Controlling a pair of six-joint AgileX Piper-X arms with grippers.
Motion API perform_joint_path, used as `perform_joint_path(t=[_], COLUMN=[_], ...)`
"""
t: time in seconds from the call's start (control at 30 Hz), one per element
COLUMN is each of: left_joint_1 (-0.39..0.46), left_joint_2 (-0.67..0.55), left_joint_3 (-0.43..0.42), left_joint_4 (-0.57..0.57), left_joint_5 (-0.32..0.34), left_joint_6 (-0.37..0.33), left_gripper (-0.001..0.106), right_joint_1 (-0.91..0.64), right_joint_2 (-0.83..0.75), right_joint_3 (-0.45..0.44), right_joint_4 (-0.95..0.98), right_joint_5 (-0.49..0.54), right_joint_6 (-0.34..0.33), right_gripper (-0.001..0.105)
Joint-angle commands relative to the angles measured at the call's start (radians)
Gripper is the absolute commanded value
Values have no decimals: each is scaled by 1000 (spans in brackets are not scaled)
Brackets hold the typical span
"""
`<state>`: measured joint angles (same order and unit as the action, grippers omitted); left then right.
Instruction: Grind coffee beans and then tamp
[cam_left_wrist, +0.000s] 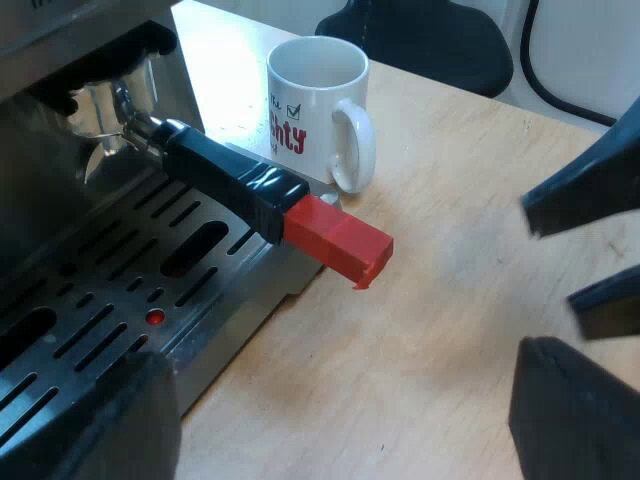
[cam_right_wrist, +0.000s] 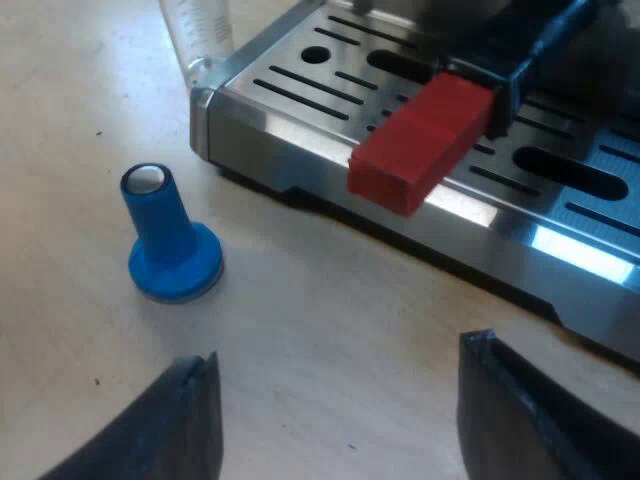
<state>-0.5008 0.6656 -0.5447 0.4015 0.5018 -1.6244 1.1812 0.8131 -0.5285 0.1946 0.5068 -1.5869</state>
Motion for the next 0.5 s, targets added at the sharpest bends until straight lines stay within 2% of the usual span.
perform_joint_path(t=[0.03, 0.13, 0.27, 0.4, 0.5], left_joint_1=[-4, -4, -4, -4, -4], left_joint_2=[0, 0, 0, 0, 0], left_joint_3=[0, 0, 0, 0, 0], left_joint_4=[-11, -11, -11, -11, -11], left_joint_5=[8, 8, 8, 8, 8], left_joint_6=[2, 2, 2, 2, 2], left_gripper=[70, 70, 70, 70, 70], right_joint_1=[0, 0, 0, 0, 0], right_joint_2=[76, 154, 251, 314, 354], right_joint_3=[1, 1, 1, 1, 1], right_joint_4=[-98, -195, -307, -393, -445], right_joint_5=[16, 19, 113, 164, 196], right_joint_6=[-4, -4, -1, -1, -1], right_gripper=[55, 55, 55, 55, 47])
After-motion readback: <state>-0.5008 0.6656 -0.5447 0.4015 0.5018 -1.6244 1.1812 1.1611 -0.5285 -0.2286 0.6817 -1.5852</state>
